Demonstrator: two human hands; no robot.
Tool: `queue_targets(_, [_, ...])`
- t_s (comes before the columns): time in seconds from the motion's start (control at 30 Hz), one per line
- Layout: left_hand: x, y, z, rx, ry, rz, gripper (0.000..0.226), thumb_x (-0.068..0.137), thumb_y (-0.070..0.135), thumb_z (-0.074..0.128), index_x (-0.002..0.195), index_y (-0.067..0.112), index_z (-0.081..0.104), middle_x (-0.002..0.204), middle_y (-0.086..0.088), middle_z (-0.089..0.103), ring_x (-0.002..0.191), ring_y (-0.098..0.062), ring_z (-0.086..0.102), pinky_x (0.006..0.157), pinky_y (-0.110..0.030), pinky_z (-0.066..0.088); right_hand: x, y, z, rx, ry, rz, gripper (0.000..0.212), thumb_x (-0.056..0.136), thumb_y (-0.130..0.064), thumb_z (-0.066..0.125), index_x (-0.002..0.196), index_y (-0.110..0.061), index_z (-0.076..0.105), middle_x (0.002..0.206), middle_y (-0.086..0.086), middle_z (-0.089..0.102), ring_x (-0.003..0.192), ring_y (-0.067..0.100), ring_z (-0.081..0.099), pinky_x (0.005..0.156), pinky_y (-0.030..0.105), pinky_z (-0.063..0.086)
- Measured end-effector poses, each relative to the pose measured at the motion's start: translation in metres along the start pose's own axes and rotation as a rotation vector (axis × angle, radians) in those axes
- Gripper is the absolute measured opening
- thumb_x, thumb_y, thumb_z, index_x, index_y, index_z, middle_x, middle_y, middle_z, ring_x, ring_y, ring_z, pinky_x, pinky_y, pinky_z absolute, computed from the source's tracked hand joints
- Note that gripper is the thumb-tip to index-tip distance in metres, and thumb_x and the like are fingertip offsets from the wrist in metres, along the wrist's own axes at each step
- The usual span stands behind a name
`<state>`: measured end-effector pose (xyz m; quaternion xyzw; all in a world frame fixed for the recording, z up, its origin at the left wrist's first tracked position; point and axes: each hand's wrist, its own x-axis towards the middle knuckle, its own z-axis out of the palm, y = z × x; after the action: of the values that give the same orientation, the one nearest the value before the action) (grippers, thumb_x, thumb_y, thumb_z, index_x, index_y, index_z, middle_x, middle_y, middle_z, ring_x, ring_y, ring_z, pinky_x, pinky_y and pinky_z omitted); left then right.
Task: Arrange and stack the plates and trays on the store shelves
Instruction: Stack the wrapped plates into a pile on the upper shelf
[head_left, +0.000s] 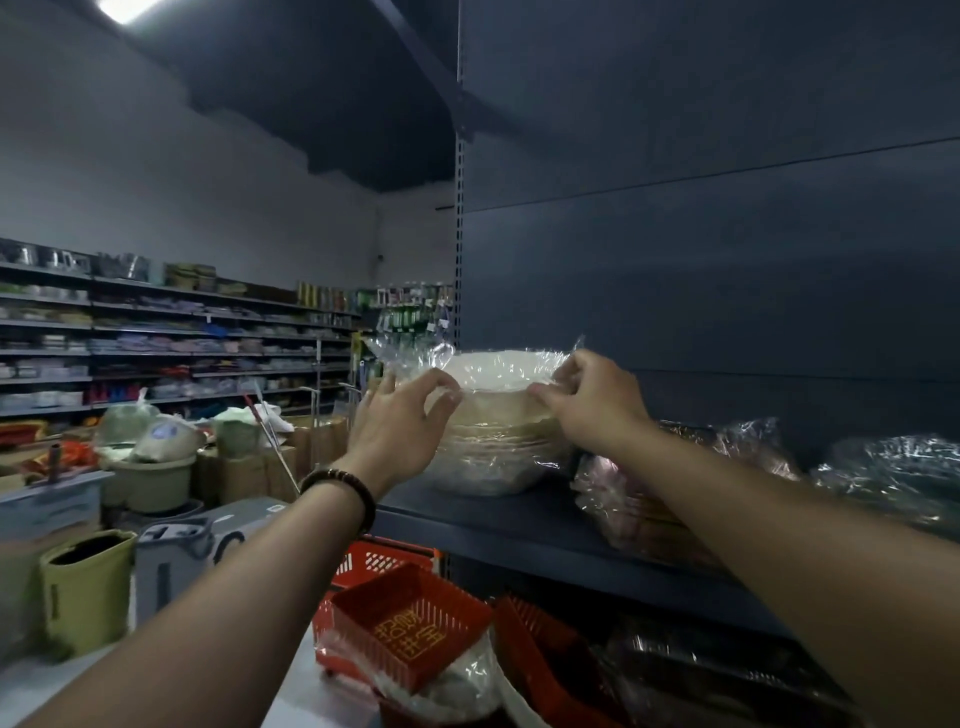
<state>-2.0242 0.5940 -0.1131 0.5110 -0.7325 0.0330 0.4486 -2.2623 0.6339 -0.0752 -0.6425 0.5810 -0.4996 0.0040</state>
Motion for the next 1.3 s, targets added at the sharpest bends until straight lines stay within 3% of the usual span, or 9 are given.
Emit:
queue_targets(0.1, [-0.002,-0.012,0.015,0.121,-0.05,-0.04,0.035,0.108,0.062,0.028,0.127,0.049,0.054,0.128,-0.006,0.075,0.159,-0.041,0.023,0.128,-0.063,0.015,-0.002,0.01,0.014,-0.224,0.011,-0.046,0.023,0.091,-0.049,0.071,0.098,-0.028,0.065,0.104,-0.004,0.065,0.095,0.019,0.064,0.082,0.036,0.056])
queue_targets(0.17, [-0.007,-0.018,0.022,0.247,0.016,-0.032,0.044,0.106,0.063,0.023,0.133,0.046,0.053,0.13,-0.01,0.072,0.149,-0.044,0.035,0.123,-0.06,0.023,-0.002,0.011,0.019,-0.324,0.025,-0.11,0.017,0.094,-0.043,0.067,0.101,-0.027,0.07,0.11,0.002,0.065,0.105,0.028,0.063,0.092,0.041,0.055])
queue_targets(0.3, [-0.024,-0.016,0.029,0.433,0.193,0.008,0.046,0.107,0.061,0.028,0.138,0.046,0.058,0.143,-0.012,0.044,0.131,-0.04,0.039,0.109,-0.058,0.034,0.005,0.004,0.017,-0.27,-0.091,-0.081,0.025,0.103,-0.029,0.059,0.109,-0.012,0.077,0.117,0.013,0.073,0.106,0.029,0.064,0.086,0.029,0.047])
queue_targets(0.47, [-0.032,-0.017,0.032,0.283,0.061,0.049,0.068,0.104,0.063,0.005,0.152,0.043,0.049,0.168,0.004,0.04,0.163,-0.027,0.013,0.127,-0.065,-0.001,0.006,0.009,0.018,-0.285,-0.248,-0.013,0.031,0.106,-0.017,0.048,0.119,-0.007,0.075,0.127,0.016,0.07,0.095,0.027,0.058,0.08,0.027,0.041])
queue_targets(0.7, [-0.032,-0.012,0.022,0.229,-0.02,0.041,0.065,0.108,0.062,0.007,0.152,0.041,0.05,0.167,0.007,0.043,0.162,-0.024,0.02,0.126,-0.055,-0.01,0.007,0.005,0.004,-0.315,-0.401,0.004,0.035,0.105,-0.017,0.048,0.13,-0.018,0.072,0.141,0.008,0.065,0.123,0.029,0.063,0.091,0.029,0.049])
queue_targets(0.83, [-0.035,-0.009,0.006,0.206,-0.087,0.006,0.076,0.098,0.076,0.006,0.155,0.042,0.043,0.165,0.008,0.046,0.161,-0.028,0.024,0.124,-0.068,0.006,-0.001,0.0,-0.008,-0.364,-0.431,-0.017,0.038,0.106,-0.021,0.046,0.138,-0.01,0.062,0.146,0.014,0.059,0.125,0.032,0.06,0.105,0.038,0.051])
queue_targets(1.0, [-0.073,0.031,-0.012,0.139,-0.017,0.093,0.042,0.106,0.052,0.036,0.144,0.04,0.05,0.149,0.01,0.057,0.142,-0.022,0.048,0.118,-0.059,0.029,-0.04,-0.009,-0.036,-0.369,-0.337,-0.15,0.043,0.107,-0.036,0.045,0.146,-0.021,0.054,0.144,0.013,0.058,0.115,0.028,0.061,0.094,0.037,0.051])
queue_targets(1.17, [-0.129,0.078,-0.017,0.08,-0.068,0.158,0.03,0.101,0.05,0.054,0.129,0.042,0.06,0.133,0.013,0.062,0.124,-0.021,0.059,0.111,-0.051,0.039,-0.105,-0.009,-0.08,-0.384,-0.21,-0.289,0.036,0.097,-0.036,0.055,0.131,-0.024,0.056,0.122,0.006,0.069,0.112,0.028,0.065,0.096,0.043,0.054])
queue_targets(1.3, [-0.182,0.104,0.0,-0.088,-0.097,0.238,0.029,0.095,0.054,0.05,0.111,0.038,0.068,0.105,0.019,0.067,0.092,-0.008,0.065,0.085,-0.042,0.056,-0.158,0.005,-0.122,-0.339,-0.113,-0.263,0.027,0.093,-0.035,0.06,0.119,-0.027,0.057,0.097,-0.005,0.071,0.093,0.021,0.066,0.083,0.043,0.056])
